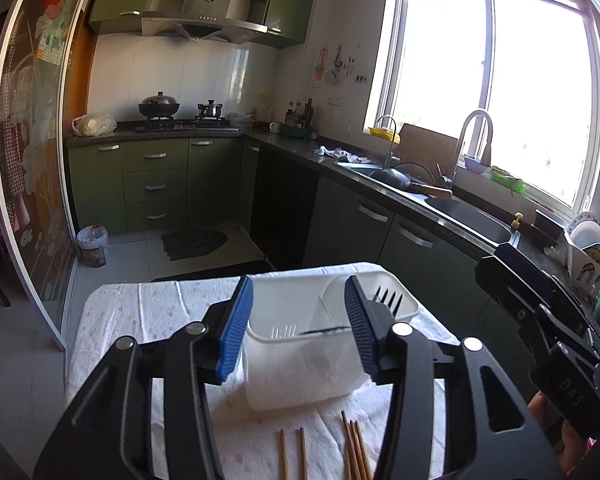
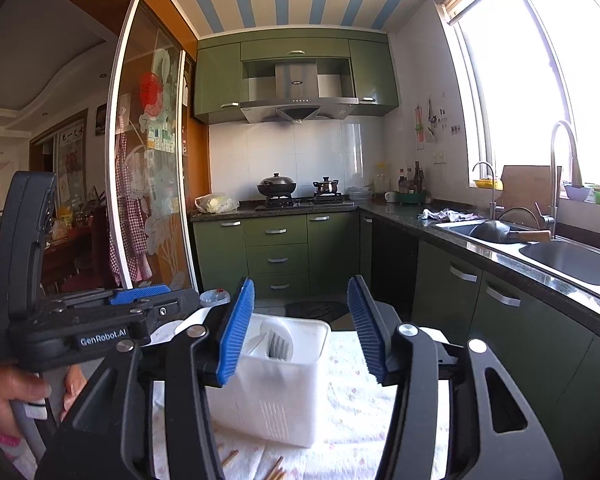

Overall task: Organize utensils
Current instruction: 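Lower the left gripper over a wooden chopstick and close it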

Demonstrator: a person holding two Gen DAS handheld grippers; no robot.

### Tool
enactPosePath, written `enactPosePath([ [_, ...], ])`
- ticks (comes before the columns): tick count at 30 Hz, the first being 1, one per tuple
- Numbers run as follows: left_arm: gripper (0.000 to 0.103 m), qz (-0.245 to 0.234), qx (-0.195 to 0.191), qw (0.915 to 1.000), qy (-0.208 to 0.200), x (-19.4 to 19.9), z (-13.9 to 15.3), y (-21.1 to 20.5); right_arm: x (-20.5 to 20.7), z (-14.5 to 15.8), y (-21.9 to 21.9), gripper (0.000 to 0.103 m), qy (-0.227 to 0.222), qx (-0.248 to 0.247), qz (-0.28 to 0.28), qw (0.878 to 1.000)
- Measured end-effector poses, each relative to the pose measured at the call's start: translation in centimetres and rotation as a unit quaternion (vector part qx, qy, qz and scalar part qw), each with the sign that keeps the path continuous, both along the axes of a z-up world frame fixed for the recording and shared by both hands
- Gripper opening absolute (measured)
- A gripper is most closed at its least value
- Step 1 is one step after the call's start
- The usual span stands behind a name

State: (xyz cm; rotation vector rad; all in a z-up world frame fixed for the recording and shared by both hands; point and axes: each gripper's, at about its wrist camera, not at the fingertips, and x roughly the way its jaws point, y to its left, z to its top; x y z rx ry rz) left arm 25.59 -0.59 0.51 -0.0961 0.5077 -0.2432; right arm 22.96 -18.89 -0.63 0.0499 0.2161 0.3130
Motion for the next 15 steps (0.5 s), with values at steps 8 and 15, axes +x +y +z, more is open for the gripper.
enactPosePath([
  [8, 0.051, -0.025, 0.051, 0.9812, 0.185, -3.9, -5.9, 0.6, -6.8, -3.0, -3.6, 0.077, 0.105, -0.016, 0.019, 0.994],
  [15, 0.036, -0.027, 0.104, 0.9515, 0.288, -3.9, -12.6, -0.1, -10.1, -4.9, -5.0, 0.079, 0.140, -0.020, 0.023, 0.990],
])
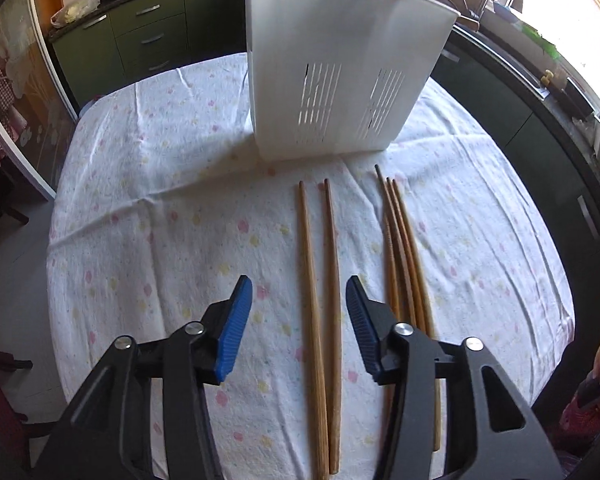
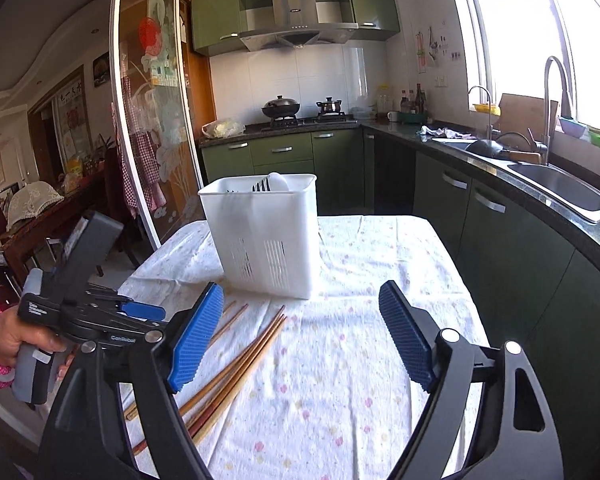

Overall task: Organize utensils
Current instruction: 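Lower the left gripper over a wooden chopstick and close it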

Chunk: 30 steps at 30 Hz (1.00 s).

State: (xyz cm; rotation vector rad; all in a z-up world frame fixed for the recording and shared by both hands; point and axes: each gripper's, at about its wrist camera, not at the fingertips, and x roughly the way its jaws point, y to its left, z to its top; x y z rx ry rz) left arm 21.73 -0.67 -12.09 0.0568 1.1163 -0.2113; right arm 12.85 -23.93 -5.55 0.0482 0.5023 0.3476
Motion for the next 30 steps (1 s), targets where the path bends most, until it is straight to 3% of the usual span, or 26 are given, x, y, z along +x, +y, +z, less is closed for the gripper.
enactPosePath([
  [5, 0.028, 0.001, 0.030, 0.9995, 0.010, 1.1, -1.2, -0.5, -0.9, 0.3, -0.3, 0.079, 0.000, -0.002, -0.001, 1.000],
  [18, 0.028, -0.012, 0.039, 0.9986, 0.034, 2.3, -2.3, -1.8, 0.8, 0.4, -0.4, 0.079, 0.032, -0.008, -0.004, 0.999],
  [24, 0.023, -0.017, 0.046, 0.9981, 0.037, 2.3, -2.5, -2.3, 3.9, -1.4, 1.1, 0.079, 0.102, -0.026, 0.015, 0.994],
  [30, 0.021, -0.013, 0.045, 0.9982, 0.036, 1.7, -2.5, -0.8, 7.7, -5.1, 4.2, 0.076, 0.187, -0.047, 0.045, 0.980],
])
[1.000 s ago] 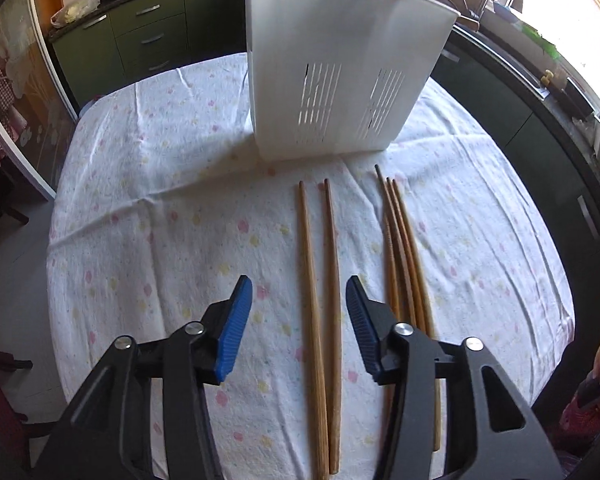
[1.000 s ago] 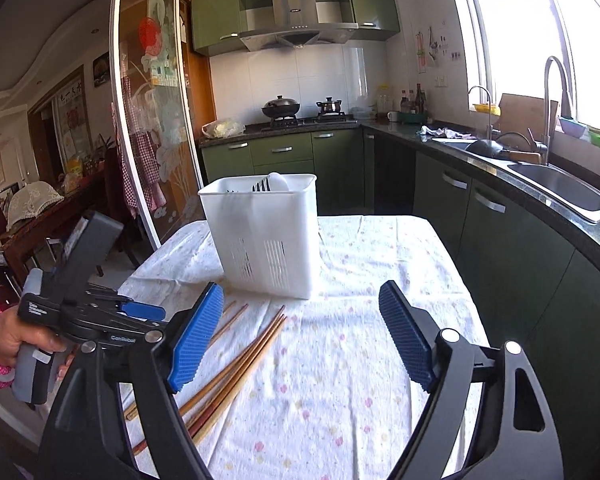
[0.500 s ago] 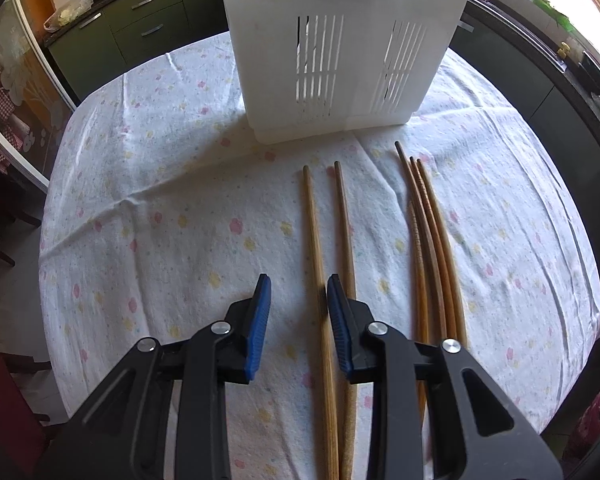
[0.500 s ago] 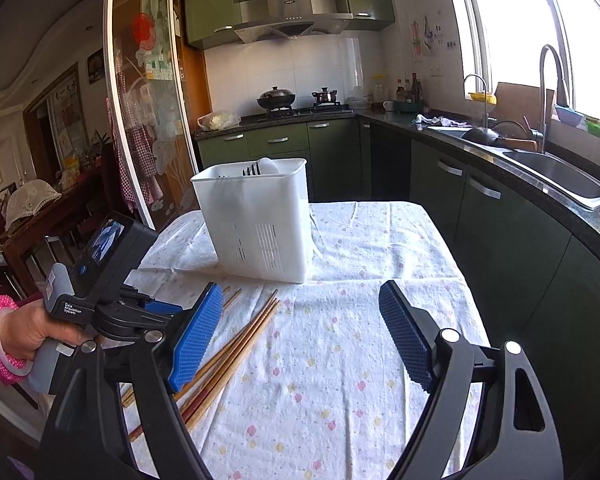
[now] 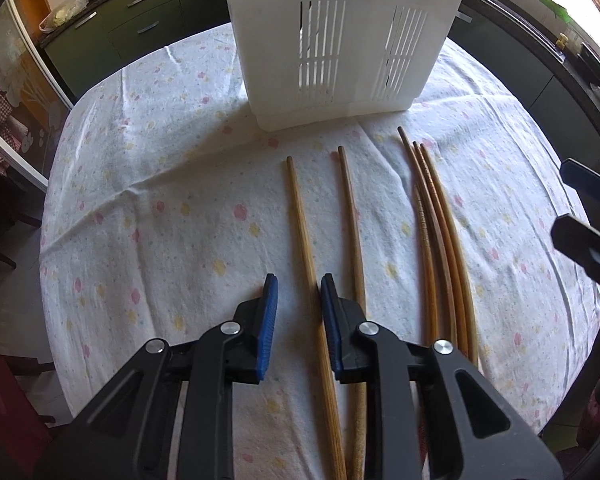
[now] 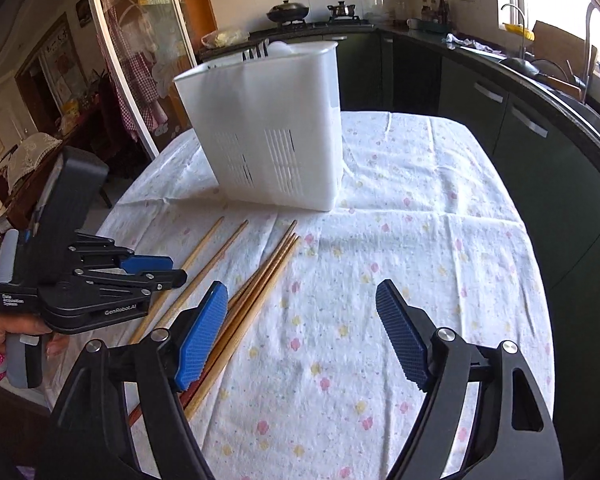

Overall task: Organize utensils
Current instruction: 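Lower the left gripper over a wooden chopstick and close it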

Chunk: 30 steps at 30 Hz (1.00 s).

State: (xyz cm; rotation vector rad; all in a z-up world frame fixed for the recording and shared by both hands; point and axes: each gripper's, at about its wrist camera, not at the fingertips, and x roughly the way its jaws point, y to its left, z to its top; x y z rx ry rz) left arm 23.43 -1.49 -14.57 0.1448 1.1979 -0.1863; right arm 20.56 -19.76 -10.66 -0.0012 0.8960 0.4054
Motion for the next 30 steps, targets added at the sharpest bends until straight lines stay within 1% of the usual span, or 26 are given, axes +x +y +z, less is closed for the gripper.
enactPosePath([
  [5, 0.021, 0.002, -0.004, 1.0000, 0.000, -0.5, 0.1, 1.0, 2.4, -3.2, 2.6, 0.073, 0.043, -0.029, -0.002, 0.999],
  [8, 0.021, -0.001, -0.006, 1.0000, -0.003, -0.7, 0.1, 1.3, 3.2, -4.3, 3.3, 0.073, 0.057, -0.047, -0.010, 0.997],
  [11, 0.021, -0.005, -0.007, 1.0000, -0.005, -0.7, 0.1, 1.3, 3.3, -5.1, 3.9, 0.073, 0.063, -0.081, -0.011, 0.995],
  [16, 0.022, -0.010, -0.007, 0.9999, -0.009, -0.8, 0.1, 1.2, 2.8, -4.6, 3.1, 0.073, 0.045, -0.114, -0.033, 0.992],
  [19, 0.022, -0.009, -0.007, 0.9999, -0.009, -0.9, 0.2, 1.1, 2.8, -4.6, 3.5, 0.073, 0.055, -0.094, -0.019, 0.994],
  [25, 0.022, -0.010, -0.006, 0.9999, -0.012, -0.9, 0.2, 1.0, 2.2, -5.0, 4.8, 0.072, 0.054, -0.095, -0.007, 0.994],
  [27, 0.022, -0.010, -0.007, 0.9999, -0.011, -0.9, 0.2, 1.0, 2.2, -4.9, 4.8, 0.072, 0.050, -0.108, -0.010, 0.993],
  [30, 0.022, -0.013, -0.008, 0.9998, -0.012, -0.9, 0.2, 1.1, 2.1, -4.5, 3.8, 0.071, 0.047, -0.112, -0.032, 0.992],
])
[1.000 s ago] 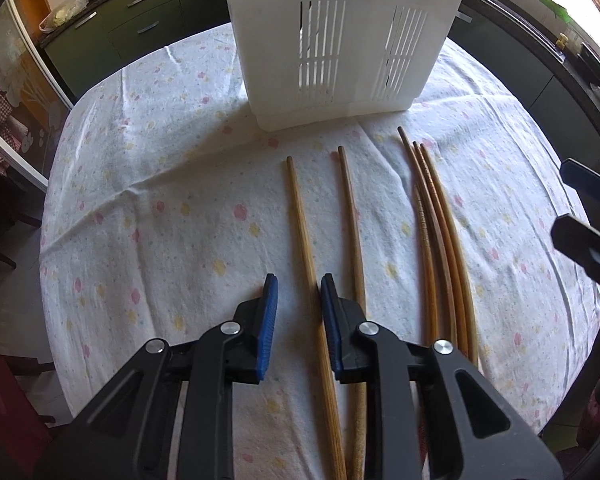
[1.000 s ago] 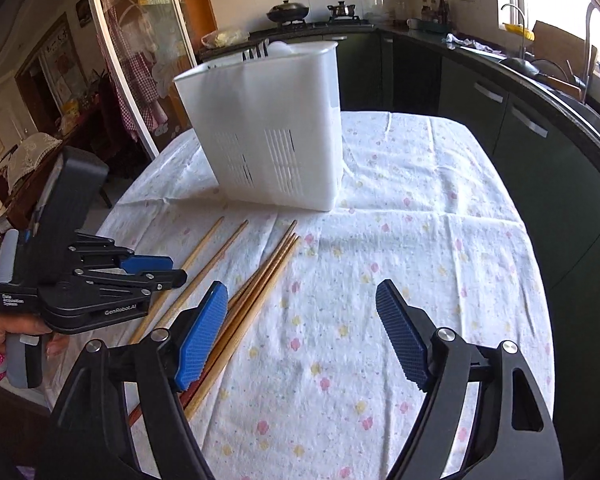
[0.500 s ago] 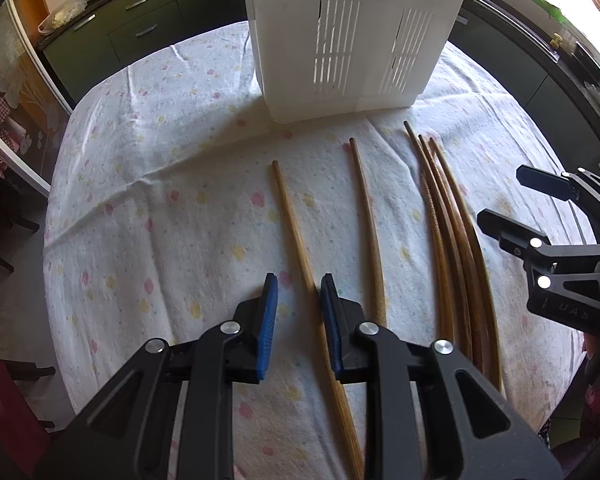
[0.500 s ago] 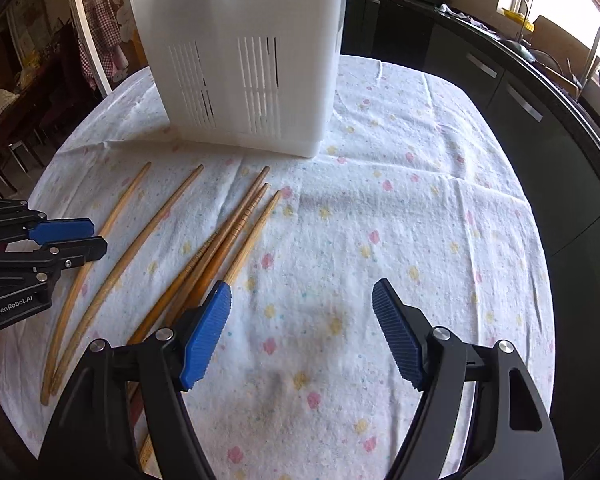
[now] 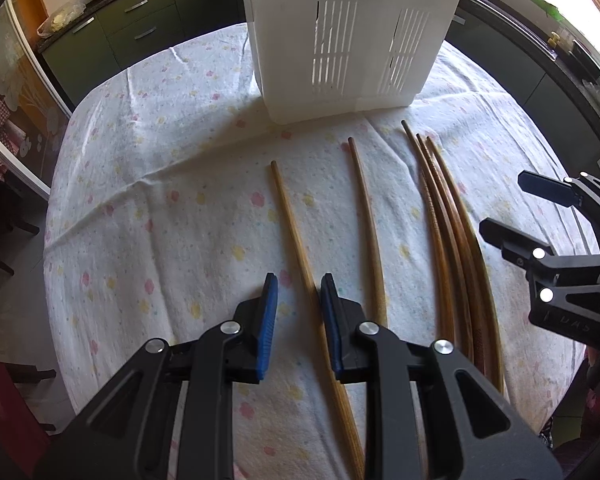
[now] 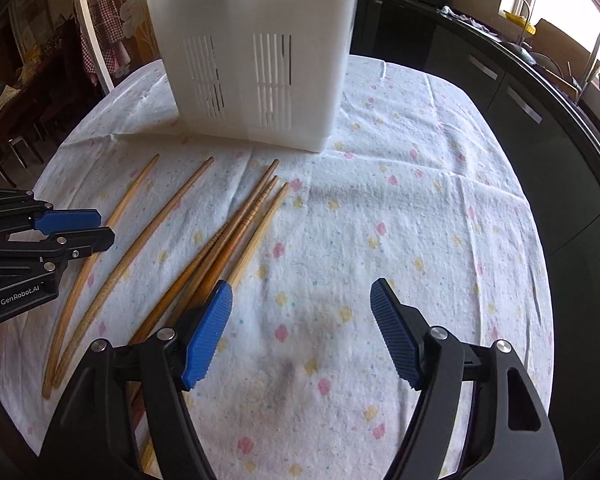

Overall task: Organize utensils
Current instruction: 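Lower the left gripper over a wooden chopstick and close it, then lift the chopstick with the left gripper while the right grasps another chopstick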

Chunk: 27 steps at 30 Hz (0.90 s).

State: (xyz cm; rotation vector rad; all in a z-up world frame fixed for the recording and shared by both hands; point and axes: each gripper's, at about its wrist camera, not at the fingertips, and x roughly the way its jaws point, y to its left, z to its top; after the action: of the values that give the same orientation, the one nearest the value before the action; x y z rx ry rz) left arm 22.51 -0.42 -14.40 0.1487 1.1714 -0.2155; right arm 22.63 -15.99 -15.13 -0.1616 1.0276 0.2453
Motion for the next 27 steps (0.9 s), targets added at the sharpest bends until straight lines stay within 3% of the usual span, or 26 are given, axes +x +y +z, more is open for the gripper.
enactPosePath([
  [5, 0.022, -0.001, -0.001, 1.0000, 0.000, 0.0, 0.0, 0.0, -0.4, 0.2, 0.2, 0.071, 0.007, 0.031, 0.011, 0.999],
  [9, 0.022, -0.002, -0.002, 1.0000, 0.000, -0.1, 0.0, 0.0, -0.6, -0.4, 1.2, 0.071, 0.005, 0.011, 0.020, 1.000],
  [14, 0.022, -0.004, -0.004, 1.0000, -0.001, -0.1, 0.0, 0.0, -1.3, 0.8, -1.2, 0.070, -0.016, 0.005, -0.015, 1.000],
  [17, 0.022, -0.004, -0.004, 1.0000, -0.001, -0.1, 0.0, 0.1, -1.3, 0.4, -0.1, 0.070, 0.009, 0.034, 0.010, 0.999],
  [19, 0.022, -0.004, -0.004, 1.0000, 0.000, 0.0, 0.0, 0.1, -1.4, -0.2, 1.3, 0.069, 0.012, 0.022, 0.023, 0.999],
  [24, 0.022, -0.005, -0.005, 1.0000, -0.002, 0.0, 0.0, 0.0, -1.4, -0.4, 0.6, 0.069, 0.007, 0.000, -0.001, 1.000],
  [27, 0.022, -0.003, -0.007, 1.0000, -0.001, 0.0, 0.0, 0.1, -0.9, -0.6, 0.0, 0.064, 0.020, 0.014, -0.005, 1.000],
])
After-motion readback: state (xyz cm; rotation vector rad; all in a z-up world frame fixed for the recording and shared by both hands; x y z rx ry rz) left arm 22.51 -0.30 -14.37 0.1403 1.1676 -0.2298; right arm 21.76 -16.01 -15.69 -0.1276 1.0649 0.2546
